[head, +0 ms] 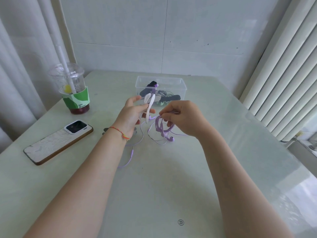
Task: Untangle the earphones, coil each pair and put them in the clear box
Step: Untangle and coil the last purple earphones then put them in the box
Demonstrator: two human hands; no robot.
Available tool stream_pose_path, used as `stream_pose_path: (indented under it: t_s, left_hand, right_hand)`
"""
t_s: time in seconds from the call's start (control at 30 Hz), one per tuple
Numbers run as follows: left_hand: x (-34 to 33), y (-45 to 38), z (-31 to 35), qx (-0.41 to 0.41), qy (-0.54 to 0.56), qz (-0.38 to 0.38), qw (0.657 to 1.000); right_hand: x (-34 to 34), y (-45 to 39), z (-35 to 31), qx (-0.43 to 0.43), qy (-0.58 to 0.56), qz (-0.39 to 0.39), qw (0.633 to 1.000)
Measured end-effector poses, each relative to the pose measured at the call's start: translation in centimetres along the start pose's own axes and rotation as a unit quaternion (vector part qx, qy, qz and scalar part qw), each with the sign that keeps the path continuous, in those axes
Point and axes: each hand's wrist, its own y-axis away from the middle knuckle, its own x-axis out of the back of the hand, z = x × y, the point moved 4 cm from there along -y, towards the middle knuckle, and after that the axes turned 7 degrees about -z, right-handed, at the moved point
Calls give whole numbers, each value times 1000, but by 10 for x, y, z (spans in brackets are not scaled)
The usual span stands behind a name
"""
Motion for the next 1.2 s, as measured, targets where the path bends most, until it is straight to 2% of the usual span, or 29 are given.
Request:
stream_pose_path:
  t_s: [0.17,0.27,0.4,0.53,0.6,0.7,0.83,0.93,1.0,1.2]
  left_hand:
    - [-5,3,6,-47,96,-44,993]
    - [-8,6,8,-62,70,-76,993]
    - [-15,10,10,-64,39,-154,985]
    - [-20,13,11,-54,12,-175,983]
    - [-20,14,11,-60,-47,-166,983]
    - [-20,12,9,-82,-159,-126,976]
    - [-15,8,5,-97,-195,-72,973]
    - [-14,9,9,-156,-296,-29,942]
    - [-15,10,11,-161,-285,-31,945]
    - [-19,12,12,-116,-136,-52,983]
  right_hand:
    - [-1,2,2,16,-181,-62,981]
    - [-3,1,8,18,-288,-83,954]
    - [-6,-1,14,16,-389,-103,915]
    - [-7,-4,20,9,-418,-98,903]
    - [-6,-4,23,1,-419,-92,903]
    - [-6,-4,23,-1,-417,-94,904]
    - [-7,-4,20,6,-431,-97,897]
    - [-7,-5,22,5,-441,-94,893]
    - [-8,-6,24,6,-442,-92,892]
    - [-5,-6,23,11,-464,-93,881]
